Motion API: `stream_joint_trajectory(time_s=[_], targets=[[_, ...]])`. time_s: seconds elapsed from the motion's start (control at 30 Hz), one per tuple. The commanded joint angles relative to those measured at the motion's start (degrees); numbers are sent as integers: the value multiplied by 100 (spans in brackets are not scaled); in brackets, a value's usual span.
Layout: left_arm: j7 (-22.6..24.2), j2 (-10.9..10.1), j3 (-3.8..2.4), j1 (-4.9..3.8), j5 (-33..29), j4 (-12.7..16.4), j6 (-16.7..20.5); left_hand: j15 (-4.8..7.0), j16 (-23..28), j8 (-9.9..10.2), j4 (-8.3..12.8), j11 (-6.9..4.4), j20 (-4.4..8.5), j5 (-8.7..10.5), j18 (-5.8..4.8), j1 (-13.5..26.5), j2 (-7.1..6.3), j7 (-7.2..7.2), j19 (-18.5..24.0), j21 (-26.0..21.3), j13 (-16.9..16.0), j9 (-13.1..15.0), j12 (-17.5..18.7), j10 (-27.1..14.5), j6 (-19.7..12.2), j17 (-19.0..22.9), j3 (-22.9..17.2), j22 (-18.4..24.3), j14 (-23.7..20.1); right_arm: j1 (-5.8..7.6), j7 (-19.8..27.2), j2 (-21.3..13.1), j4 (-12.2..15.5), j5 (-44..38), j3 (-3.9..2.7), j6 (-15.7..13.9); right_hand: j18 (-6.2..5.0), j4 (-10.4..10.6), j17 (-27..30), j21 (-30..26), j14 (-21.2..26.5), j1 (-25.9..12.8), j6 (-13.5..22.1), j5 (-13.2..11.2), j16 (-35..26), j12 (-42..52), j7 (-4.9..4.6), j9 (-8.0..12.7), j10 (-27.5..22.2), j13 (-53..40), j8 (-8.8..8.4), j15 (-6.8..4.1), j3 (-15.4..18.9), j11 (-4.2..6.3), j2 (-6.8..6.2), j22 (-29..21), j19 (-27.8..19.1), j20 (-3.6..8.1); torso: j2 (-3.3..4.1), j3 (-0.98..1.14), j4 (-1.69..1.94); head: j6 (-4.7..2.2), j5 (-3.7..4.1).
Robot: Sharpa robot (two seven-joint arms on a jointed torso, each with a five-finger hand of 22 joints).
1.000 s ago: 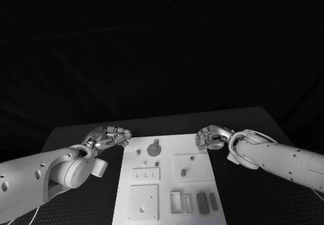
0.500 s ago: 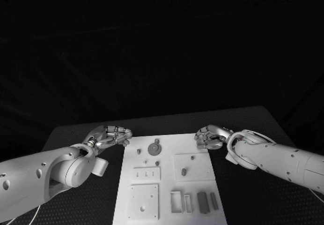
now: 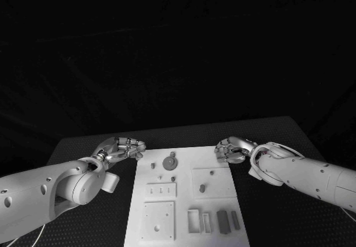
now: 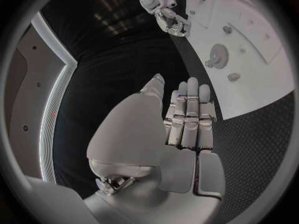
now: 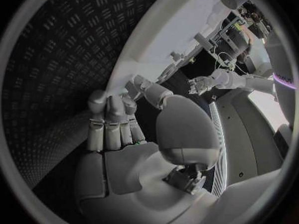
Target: Assemble the parts on the task board
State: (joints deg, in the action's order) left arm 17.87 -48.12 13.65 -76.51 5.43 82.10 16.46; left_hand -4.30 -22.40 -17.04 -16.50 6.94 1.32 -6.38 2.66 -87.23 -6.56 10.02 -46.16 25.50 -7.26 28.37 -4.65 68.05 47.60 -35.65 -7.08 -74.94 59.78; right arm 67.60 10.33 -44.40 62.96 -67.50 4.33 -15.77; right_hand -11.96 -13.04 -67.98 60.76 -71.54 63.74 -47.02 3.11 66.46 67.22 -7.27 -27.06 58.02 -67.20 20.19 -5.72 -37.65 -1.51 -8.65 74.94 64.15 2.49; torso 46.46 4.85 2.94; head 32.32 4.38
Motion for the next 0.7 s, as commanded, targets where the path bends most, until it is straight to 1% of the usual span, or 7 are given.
stream_joint_trajectory(time_s=[0.03, 0.2, 0.4, 0.47, 0.57, 0.7], targets=[[43, 7, -4, -2, -19, 12, -88, -16, 25, 27, -3, 21, -6, 27, 105, -31, 34, 18, 32, 20, -8, 6, 39, -2, 0, -9, 44, -50, 8, -15, -37, -2, -2, -102, 6, 45, -304, 0, -6, 35, -11, 6, -957, -32, 29, 36, 104, -8, -134, 7, 21, -38, -47, 152, 58, 44, 26, 23, 0, 0, 2, 9, 3], [41, 4, -4, -2, -19, 14, -88, -16, 26, 27, -3, 21, -6, 27, 105, -31, 34, 18, 32, 20, -8, 7, 40, -2, 0, -10, 44, -50, 8, -15, -36, -6, 12, -119, 6, 44, -304, -10, -8, 39, -17, 2, -1000, -33, 29, 37, 118, -25, -127, 12, 45, -49, -72, 165, 73, 43, 32, 28, -1, 2, 0, 9, 0], [39, -7, -4, -2, -19, 15, -92, -16, 28, 29, -2, 21, -6, 27, 106, -32, 33, 18, 33, 20, -8, 7, 41, -2, 0, -12, 44, -50, 9, -19, -62, 11, 5, -151, 6, 112, -304, -35, -12, 50, -30, -15, -1121, -33, 28, 41, 165, -90, -106, 20, 125, -86, -120, 207, 144, 44, 43, 34, -2, 1, 0, 21, 2], [39, -5, -4, -2, -19, 13, -90, -15, 28, 29, -1, 21, -6, 26, 106, -33, 33, 18, 33, 20, -8, 8, 41, -2, 0, -12, 44, -50, 9, -19, -66, 9, 10, -170, 6, 113, -304, -41, -13, 54, -37, -20, -1135, -33, 31, 45, 172, -102, -98, 21, 136, -92, -124, 214, 150, 45, 47, 35, -4, 2, -8, 25, -7], [38, -5, -4, -2, -19, 14, -89, -15, 29, 29, -1, 21, -6, 26, 106, -34, 33, 18, 33, 20, -9, 8, 42, -2, 0, -13, 43, -49, 9, -20, -79, 15, 7, -187, 6, 103, -304, -67, -19, 68, -54, -14, -1178, -33, 40, 58, 192, -134, -71, 21, 169, -109, -141, 233, 197, 48, 62, 41, -2, 1, -1, 39, 1], [39, -4, -4, -2, -19, 13, -90, -15, 29, 29, -1, 21, -6, 26, 106, -34, 33, 18, 33, 20, -9, 8, 42, -3, 0, -13, 43, -49, 9, -22, -103, 15, 24, -195, 6, 72, -304, -80, -21, 73, -61, -16, -1202, -33, 43, 64, 201, -153, -59, 22, 188, -117, -147, 241, 234, 49, 67, 43, -2, 0, 1, 39, 5]])
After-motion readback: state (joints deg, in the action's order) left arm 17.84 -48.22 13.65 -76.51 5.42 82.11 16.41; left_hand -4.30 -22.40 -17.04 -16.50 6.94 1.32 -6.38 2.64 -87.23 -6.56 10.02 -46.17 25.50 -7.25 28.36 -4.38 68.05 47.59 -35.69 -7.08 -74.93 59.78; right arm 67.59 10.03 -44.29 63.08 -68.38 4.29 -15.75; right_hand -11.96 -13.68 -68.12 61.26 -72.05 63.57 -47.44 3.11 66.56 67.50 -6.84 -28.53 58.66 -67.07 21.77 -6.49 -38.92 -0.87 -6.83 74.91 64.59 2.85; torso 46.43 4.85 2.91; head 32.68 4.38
